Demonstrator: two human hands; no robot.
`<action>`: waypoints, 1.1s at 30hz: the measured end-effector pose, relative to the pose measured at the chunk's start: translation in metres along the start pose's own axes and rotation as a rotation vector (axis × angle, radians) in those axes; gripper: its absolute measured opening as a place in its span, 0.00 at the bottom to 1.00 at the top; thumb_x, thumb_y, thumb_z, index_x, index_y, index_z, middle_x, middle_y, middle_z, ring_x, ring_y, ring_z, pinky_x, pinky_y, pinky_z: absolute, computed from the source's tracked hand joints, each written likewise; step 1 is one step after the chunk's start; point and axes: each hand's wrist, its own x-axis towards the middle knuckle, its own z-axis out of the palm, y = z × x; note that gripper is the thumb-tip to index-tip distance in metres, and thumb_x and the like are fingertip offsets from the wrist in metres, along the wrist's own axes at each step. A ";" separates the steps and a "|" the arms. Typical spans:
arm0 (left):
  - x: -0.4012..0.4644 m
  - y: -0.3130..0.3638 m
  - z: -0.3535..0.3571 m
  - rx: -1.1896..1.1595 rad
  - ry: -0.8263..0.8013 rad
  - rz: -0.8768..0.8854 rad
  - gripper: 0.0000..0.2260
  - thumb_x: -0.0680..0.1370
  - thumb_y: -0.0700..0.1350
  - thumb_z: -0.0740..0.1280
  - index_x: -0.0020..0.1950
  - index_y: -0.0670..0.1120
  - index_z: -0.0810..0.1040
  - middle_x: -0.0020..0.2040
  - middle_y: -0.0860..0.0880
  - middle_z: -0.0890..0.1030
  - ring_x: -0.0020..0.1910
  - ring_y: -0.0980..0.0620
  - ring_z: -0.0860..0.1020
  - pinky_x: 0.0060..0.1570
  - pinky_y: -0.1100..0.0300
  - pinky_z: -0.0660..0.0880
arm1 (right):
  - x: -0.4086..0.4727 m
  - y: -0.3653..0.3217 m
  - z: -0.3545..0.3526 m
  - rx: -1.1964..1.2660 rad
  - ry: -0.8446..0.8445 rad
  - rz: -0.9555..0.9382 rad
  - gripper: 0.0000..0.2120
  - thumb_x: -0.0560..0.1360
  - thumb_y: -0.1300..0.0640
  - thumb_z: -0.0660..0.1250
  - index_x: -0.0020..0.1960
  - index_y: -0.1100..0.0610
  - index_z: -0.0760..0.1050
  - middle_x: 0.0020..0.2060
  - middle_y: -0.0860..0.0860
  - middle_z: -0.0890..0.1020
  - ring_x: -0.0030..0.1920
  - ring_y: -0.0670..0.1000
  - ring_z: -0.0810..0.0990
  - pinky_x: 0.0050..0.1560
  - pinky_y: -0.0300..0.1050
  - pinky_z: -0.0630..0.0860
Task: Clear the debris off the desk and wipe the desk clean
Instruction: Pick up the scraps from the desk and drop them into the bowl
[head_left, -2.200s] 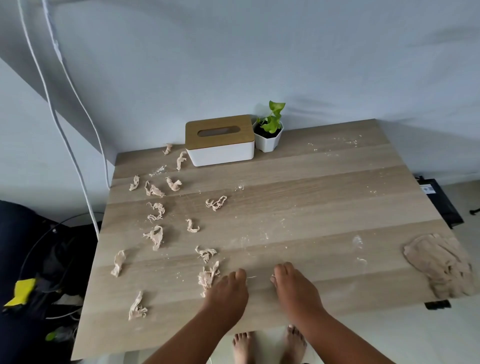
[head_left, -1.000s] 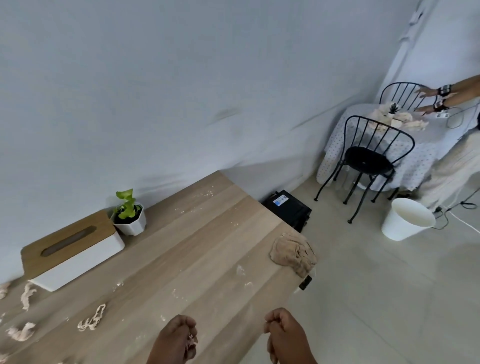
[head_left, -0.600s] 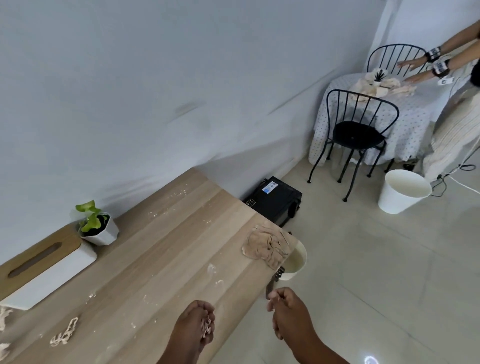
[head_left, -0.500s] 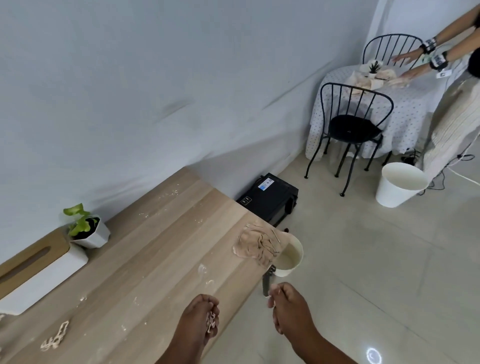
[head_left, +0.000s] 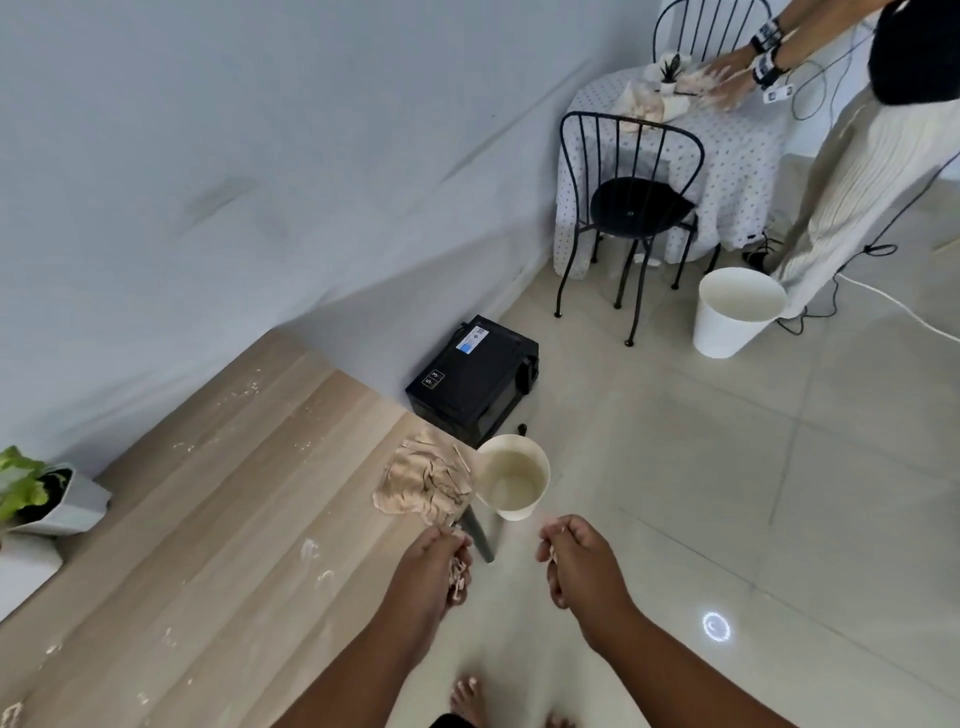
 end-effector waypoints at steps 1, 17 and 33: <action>0.005 0.000 0.007 0.015 -0.001 -0.007 0.07 0.81 0.41 0.64 0.46 0.44 0.80 0.36 0.46 0.79 0.28 0.52 0.74 0.26 0.61 0.67 | 0.004 0.000 -0.006 0.008 0.008 0.004 0.11 0.83 0.54 0.61 0.45 0.56 0.77 0.35 0.51 0.81 0.25 0.50 0.69 0.24 0.41 0.64; 0.111 0.044 0.105 0.055 -0.209 -0.087 0.04 0.80 0.41 0.65 0.47 0.43 0.78 0.35 0.48 0.78 0.29 0.52 0.73 0.27 0.60 0.64 | 0.088 -0.052 -0.076 -0.123 0.197 0.099 0.09 0.83 0.55 0.64 0.48 0.59 0.77 0.35 0.51 0.82 0.26 0.50 0.69 0.25 0.41 0.64; 0.189 0.060 0.119 -0.093 -0.085 -0.170 0.09 0.69 0.43 0.61 0.42 0.52 0.81 0.36 0.47 0.80 0.30 0.51 0.74 0.26 0.60 0.66 | 0.201 -0.110 -0.031 -0.186 0.043 0.193 0.09 0.80 0.65 0.55 0.51 0.61 0.74 0.37 0.54 0.81 0.27 0.51 0.65 0.30 0.41 0.60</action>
